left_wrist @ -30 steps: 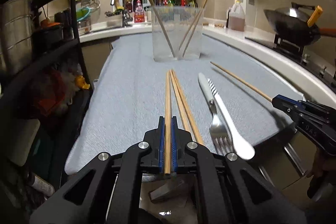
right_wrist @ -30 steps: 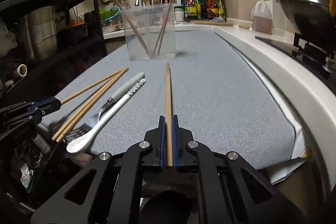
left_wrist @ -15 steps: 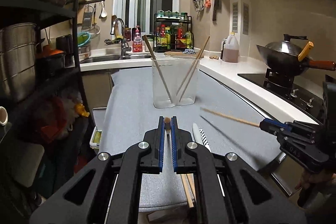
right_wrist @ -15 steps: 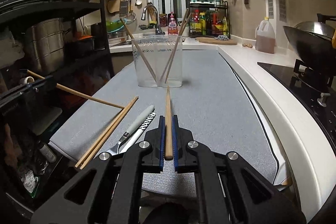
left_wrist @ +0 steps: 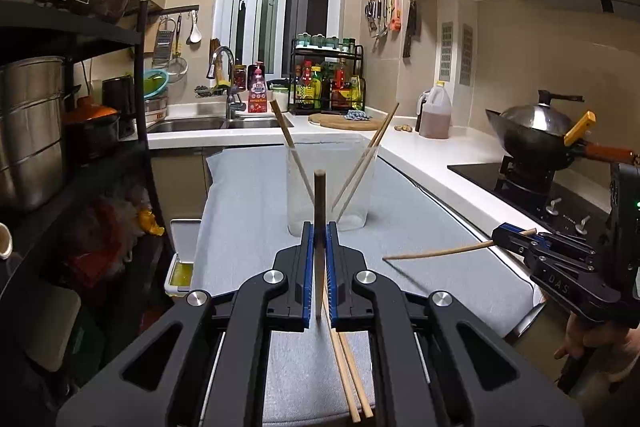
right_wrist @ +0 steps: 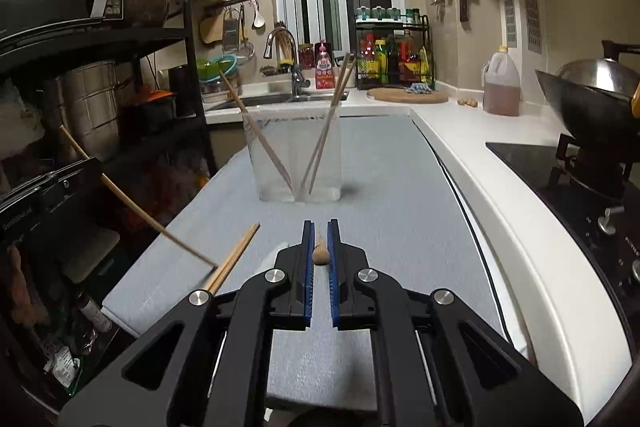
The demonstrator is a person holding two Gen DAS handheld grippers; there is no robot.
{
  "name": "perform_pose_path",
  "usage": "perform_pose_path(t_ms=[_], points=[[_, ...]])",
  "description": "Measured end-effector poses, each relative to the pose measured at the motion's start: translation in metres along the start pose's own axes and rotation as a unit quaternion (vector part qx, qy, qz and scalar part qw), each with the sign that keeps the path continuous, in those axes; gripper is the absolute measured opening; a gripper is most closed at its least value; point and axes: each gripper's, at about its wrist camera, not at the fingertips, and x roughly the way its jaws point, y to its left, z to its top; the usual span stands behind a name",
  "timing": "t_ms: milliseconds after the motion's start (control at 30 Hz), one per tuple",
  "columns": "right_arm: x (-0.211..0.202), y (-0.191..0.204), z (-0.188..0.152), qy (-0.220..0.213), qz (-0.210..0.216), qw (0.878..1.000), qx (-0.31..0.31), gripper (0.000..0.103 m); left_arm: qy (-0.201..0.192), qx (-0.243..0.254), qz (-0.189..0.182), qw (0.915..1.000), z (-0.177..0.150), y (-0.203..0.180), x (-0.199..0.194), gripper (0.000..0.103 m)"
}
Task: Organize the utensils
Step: 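Lift both chopsticks over the clear container and open both tools to drop them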
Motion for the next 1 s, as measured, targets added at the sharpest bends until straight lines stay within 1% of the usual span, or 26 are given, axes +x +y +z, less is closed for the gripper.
perform_pose_path(t_ms=[200,367,567,733,900,1000], points=[[0.007,0.001,0.027,-0.008,0.006,1.000,-0.002,0.007,0.005,0.006,0.000,1.0000,0.023,0.003,0.008,0.006],[0.010,0.003,0.060,-0.022,0.007,1.000,-0.006,0.007,0.013,0.008,-0.001,0.9999,0.045,0.007,0.017,0.006],[0.008,0.011,0.100,-0.050,0.015,0.998,-0.020,0.007,0.006,0.026,-0.002,0.9996,0.078,0.005,0.027,0.006],[0.015,0.014,0.133,-0.055,0.016,0.998,-0.025,0.007,0.007,0.022,-0.014,0.9997,0.107,0.005,0.039,0.006],[0.021,0.015,0.168,-0.070,0.026,0.997,-0.020,0.007,-0.008,0.018,-0.027,0.9994,0.135,0.003,0.050,0.006],[0.025,0.019,0.190,-0.084,0.030,0.996,-0.026,0.007,-0.025,0.023,-0.034,0.9988,0.155,0.000,0.055,0.006]])
